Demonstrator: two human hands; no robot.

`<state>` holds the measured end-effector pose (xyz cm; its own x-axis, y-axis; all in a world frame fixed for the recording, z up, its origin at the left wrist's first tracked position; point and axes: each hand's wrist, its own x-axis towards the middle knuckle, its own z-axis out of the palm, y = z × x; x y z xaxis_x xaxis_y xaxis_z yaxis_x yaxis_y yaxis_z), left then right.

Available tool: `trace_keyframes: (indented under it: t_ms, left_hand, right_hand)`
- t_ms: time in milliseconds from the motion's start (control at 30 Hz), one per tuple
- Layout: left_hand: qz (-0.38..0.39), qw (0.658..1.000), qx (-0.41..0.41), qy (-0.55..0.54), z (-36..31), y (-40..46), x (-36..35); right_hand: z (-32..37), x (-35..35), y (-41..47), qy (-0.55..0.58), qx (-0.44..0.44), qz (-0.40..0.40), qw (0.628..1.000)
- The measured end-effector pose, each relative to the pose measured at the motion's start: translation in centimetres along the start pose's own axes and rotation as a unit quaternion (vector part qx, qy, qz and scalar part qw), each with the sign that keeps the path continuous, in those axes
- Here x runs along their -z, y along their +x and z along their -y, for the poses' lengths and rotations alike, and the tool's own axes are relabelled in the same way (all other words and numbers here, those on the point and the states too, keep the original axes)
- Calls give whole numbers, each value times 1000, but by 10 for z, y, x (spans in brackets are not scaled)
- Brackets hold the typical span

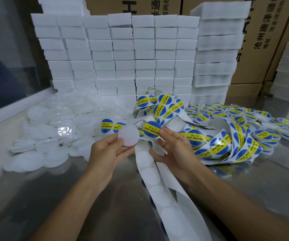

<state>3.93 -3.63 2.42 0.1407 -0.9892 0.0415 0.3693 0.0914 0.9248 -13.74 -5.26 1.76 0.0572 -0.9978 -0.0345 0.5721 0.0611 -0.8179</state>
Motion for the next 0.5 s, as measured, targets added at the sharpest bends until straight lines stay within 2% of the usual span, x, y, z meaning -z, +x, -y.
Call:
trace_keyframes:
  t_ms: [167,300,500]
  left_hand:
    - [-12,1000,-6,-20,4,-1,1]
    - [-1,999,1,-33,5,-1,1]
    - [4,1000,1,-29,5,-3,-2]
  right_hand:
    - [1,-1,-2,-40,-2,39,998]
    - [-4,-5,-5,-107,11,34,994]
    - [-4,-8,-11,-127,21,43,991]
